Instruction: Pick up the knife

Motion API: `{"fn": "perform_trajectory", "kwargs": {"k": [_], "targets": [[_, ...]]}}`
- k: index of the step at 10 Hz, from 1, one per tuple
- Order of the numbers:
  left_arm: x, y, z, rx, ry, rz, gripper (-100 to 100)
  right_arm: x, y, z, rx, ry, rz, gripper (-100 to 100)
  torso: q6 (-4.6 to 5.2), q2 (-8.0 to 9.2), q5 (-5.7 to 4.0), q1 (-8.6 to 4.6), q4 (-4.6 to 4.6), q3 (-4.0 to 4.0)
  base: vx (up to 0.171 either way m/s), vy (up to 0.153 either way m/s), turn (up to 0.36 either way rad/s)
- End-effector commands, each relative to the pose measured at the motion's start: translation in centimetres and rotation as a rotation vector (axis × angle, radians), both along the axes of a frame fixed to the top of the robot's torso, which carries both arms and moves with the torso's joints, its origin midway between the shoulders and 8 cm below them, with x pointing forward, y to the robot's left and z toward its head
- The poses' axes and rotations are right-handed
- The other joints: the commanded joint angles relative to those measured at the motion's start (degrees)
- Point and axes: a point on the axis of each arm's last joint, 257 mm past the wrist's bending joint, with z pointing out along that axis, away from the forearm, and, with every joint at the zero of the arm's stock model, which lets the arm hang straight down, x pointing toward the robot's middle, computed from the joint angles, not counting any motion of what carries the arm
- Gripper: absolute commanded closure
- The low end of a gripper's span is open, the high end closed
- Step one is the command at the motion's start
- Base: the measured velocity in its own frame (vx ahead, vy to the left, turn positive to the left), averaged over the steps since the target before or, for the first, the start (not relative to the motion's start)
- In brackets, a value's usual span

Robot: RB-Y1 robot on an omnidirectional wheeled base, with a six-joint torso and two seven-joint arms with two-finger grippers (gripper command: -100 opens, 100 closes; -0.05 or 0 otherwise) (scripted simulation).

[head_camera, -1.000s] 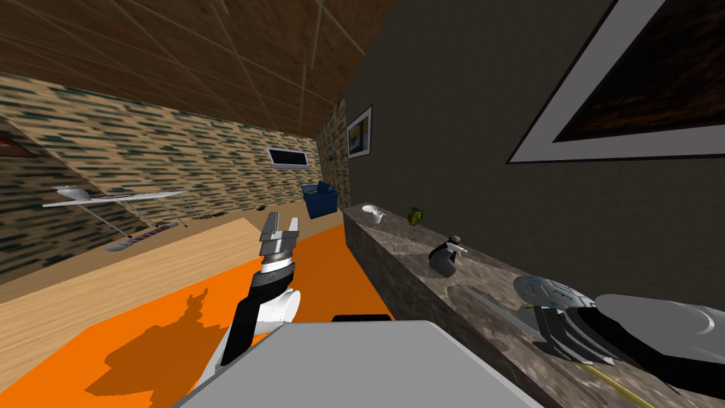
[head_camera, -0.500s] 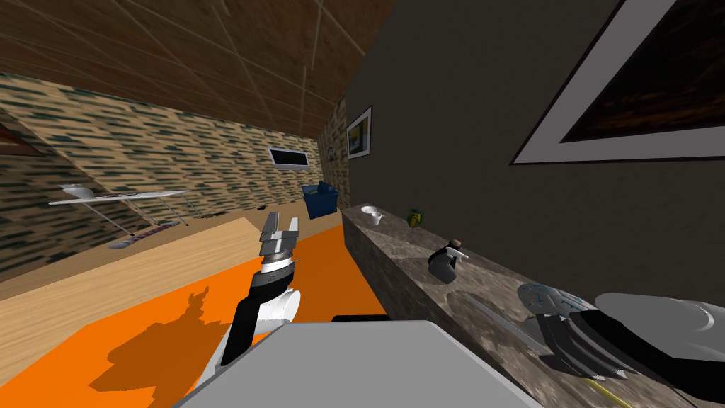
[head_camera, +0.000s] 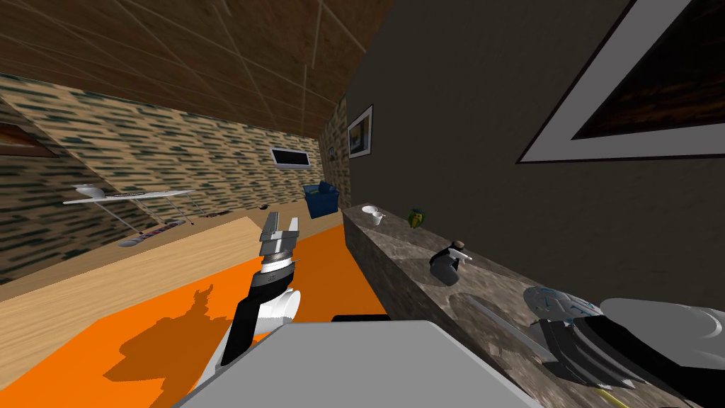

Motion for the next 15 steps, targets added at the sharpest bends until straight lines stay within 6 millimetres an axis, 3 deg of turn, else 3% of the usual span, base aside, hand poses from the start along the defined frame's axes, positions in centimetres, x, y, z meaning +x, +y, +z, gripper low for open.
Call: {"fn": "perform_trajectory", "kwargs": {"k": [1,2,6,7,8,11,12,13,14,15], "targets": [[0.0,0.0,0.0,0.000,0.000,0.000,0,0.0,0.0,0.0,0.000,0.000,0.000,-100,0.00,0.00,0.00,0.00,0.00,0.00,-0.006,0.030,0.000],[0.0,0.0,0.0,0.000,0.000,0.000,0,0.0,-0.1,-0.1,-0.002,-0.001,0.000,100,0.00,-0.03,0.01,-0.07,-0.01,-0.02,0.000,0.000,0.000],[0.0,0.0,0.0,0.000,0.000,0.000,0,0.0,-0.1,0.0,-0.002,-0.001,0.000,100,0.00,-0.07,-0.03,-0.20,-0.02,-0.04,0.000,0.000,0.000],[0.0,0.0,0.0,0.000,0.000,0.000,0,0.0,-0.1,0.0,-0.002,-0.001,0.000,0,0.00,-0.07,-0.03,-0.21,-0.02,-0.04,0.000,0.000,0.000],[0.0,0.0,0.0,0.000,0.000,0.000,0,-1.9,0.3,-0.4,0.004,0.043,0.020,-100,0.00,-0.08,-0.03,-0.21,-0.02,-0.04,-0.014,-0.031,0.203],[0.0,0.0,0.0,0.000,0.000,0.000,0,-6.8,1.2,-1.0,0.026,0.155,0.072,-100,-0.03,0.01,-0.12,-0.58,0.00,0.01,-0.031,-0.092,0.241],[0.0,0.0,0.0,0.000,0.000,0.000,0,-5.7,1.1,-0.9,0.020,0.129,0.059,-100,-0.01,0.04,-0.13,-0.60,0.01,0.02,-0.018,-0.047,0.035],[0.0,0.0,0.0,0.000,0.000,0.000,0,-5.9,1.1,-0.9,0.021,0.134,0.063,0,0.02,-0.01,-0.11,-0.45,0.00,0.00,-0.003,-0.009,-0.005],[0.0,0.0,0.0,0.000,0.000,0.000,0,-9.1,0.9,-1.5,0.038,0.172,0.028,-100,0.01,-0.06,-0.07,-0.31,-0.01,-0.03,0.019,0.019,0.172],[0.0,0.0,0.0,0.000,0.000,0.000,0,-8.9,1.0,-1.5,0.042,0.163,0.036,-100,-0.01,-0.12,-0.06,-0.21,-0.03,-0.07,0.030,0.024,0.088]]}}
